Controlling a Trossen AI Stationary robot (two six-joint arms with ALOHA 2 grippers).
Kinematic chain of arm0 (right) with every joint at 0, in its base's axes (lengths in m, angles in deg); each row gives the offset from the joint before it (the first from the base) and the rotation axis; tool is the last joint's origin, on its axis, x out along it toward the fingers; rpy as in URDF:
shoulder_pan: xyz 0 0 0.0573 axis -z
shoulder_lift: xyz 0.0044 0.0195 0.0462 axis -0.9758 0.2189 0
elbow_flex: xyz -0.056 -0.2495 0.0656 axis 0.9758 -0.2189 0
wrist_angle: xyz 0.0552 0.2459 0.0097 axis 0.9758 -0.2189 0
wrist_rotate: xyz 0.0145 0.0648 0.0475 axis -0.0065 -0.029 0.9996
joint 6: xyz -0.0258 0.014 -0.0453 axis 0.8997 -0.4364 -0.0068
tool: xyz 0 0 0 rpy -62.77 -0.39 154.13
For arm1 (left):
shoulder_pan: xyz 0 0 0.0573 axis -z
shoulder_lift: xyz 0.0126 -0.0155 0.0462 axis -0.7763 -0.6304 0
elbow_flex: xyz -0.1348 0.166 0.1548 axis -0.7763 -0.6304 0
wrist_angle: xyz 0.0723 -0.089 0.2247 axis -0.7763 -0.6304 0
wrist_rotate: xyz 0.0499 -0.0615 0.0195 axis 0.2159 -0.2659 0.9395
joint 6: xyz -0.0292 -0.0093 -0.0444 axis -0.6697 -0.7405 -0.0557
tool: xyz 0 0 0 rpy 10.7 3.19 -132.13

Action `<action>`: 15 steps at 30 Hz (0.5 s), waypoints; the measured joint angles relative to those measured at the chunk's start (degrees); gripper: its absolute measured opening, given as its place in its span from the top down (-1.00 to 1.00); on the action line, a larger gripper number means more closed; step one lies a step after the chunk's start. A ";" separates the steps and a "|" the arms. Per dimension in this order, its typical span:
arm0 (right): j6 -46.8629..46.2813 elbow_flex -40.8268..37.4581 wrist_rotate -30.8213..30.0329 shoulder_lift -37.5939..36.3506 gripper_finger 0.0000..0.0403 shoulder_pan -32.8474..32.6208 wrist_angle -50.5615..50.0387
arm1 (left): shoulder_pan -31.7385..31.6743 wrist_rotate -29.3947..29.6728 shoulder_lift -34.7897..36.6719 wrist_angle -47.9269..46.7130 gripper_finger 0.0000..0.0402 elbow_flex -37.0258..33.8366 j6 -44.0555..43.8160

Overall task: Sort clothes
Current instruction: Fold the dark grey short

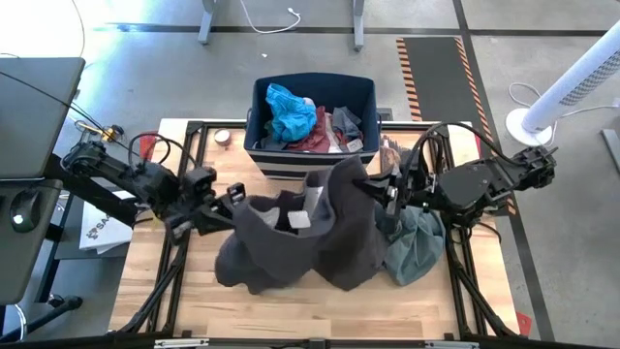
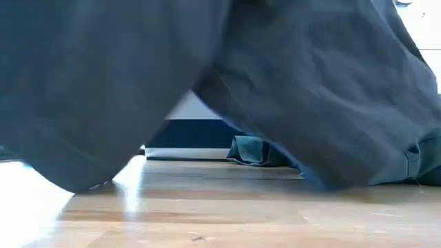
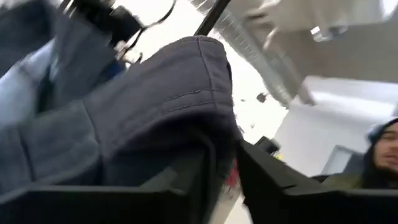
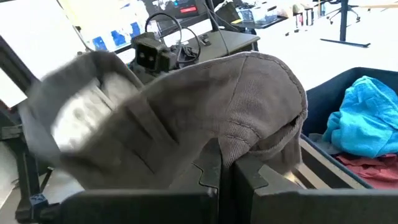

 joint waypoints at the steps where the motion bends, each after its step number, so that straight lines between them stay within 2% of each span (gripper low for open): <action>1: 0.00 0.00 -0.03 0.00 0.99 -0.23 0.00 | 0.45 0.70 -0.11 -1.39 0.48 0.00 -0.24; 7: -0.27 0.00 -2.17 -0.02 1.00 -0.66 0.00 | 3.15 6.59 -3.86 0.76 -0.02 0.00 -0.09; 11: -4.10 0.00 -3.58 -0.02 1.00 -0.66 -1.10 | 4.02 6.57 -4.54 -2.26 -0.11 0.00 0.97; 13: -6.68 0.00 -4.36 -0.02 1.00 -0.66 -2.58 | 4.88 12.75 -4.33 -3.77 -0.09 0.00 2.62; 15: -9.45 0.00 -5.15 -0.02 1.00 -0.66 -4.29 | 6.29 22.30 -4.32 -5.38 -0.07 0.00 9.45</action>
